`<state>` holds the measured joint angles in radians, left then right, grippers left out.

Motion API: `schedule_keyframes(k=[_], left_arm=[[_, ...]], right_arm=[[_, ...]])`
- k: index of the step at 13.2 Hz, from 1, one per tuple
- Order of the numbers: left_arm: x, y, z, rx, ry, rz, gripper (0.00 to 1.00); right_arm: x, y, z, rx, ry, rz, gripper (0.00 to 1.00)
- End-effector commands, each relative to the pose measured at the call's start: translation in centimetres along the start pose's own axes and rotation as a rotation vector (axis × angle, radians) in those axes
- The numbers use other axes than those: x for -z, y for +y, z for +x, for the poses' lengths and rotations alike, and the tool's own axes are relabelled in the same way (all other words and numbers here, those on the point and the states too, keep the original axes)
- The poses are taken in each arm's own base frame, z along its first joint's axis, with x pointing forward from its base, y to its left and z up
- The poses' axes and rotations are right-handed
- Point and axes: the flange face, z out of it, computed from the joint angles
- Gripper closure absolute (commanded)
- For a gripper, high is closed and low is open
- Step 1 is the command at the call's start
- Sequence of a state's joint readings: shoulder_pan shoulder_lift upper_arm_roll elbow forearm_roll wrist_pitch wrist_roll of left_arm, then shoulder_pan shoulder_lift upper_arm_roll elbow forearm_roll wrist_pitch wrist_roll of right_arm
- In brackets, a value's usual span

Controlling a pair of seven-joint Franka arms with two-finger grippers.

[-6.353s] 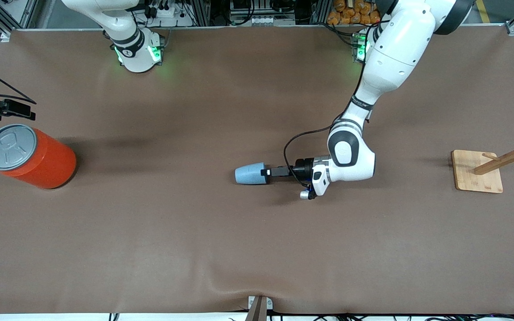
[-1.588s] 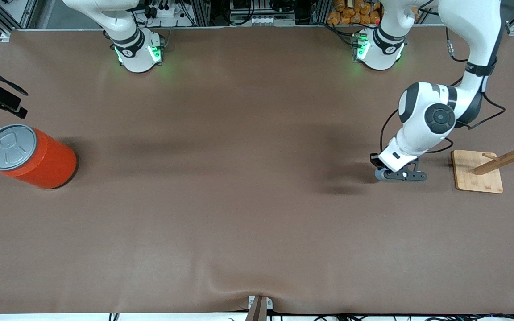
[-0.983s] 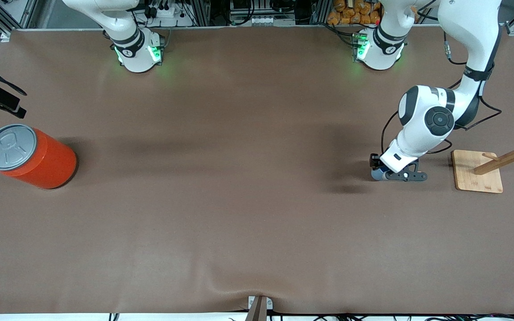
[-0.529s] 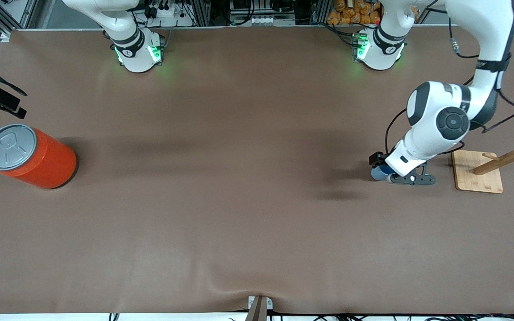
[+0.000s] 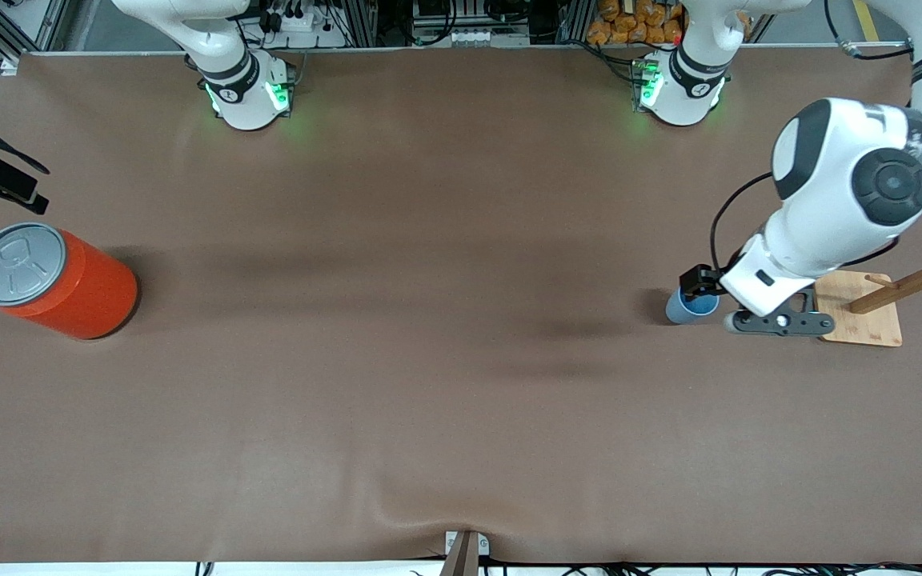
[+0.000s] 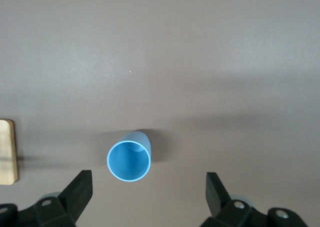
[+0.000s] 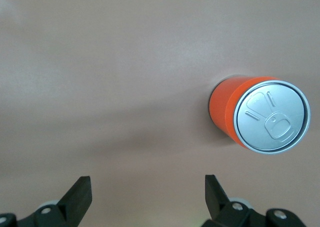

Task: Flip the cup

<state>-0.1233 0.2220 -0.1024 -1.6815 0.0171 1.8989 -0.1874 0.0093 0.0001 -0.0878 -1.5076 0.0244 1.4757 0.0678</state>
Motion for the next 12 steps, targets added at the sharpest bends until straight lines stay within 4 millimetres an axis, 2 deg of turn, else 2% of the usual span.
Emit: schedule_keyframes(k=[1,4,6,7,9,12], left_arm=[[2.7,-3.8,1.1,0.049,0.014,0.012,0.00],[4.0,-4.6,1.3,0.029,0.031,0.009,0.00],[5.1,-5.9,0.8,0.045,0.033,0.012,0.00],[6.7,-6.1,0.2,0.043,0.050,0.018,0.00],[10.1,-6.8,-1.7,0.047,0.061,0.016,0.00],[14.9,-7.0,-6.4,0.052,0.010,0.027,0.00]], right_arm=[[-0.5,0.3,0.6,-0.015,-0.035,-0.006,0.00],[-0.2,0.1,0.5,-0.013,-0.027,-0.005,0.00],[0.3,0.0,0.5,-0.010,-0.017,-0.005,0.00],[0.5,0.0,0.5,-0.011,-0.012,-0.005,0.00],[0.5,0.2,0.5,-0.014,-0.012,-0.003,0.00],[0.5,0.2,0.5,-0.016,-0.014,-0.003,0.00]])
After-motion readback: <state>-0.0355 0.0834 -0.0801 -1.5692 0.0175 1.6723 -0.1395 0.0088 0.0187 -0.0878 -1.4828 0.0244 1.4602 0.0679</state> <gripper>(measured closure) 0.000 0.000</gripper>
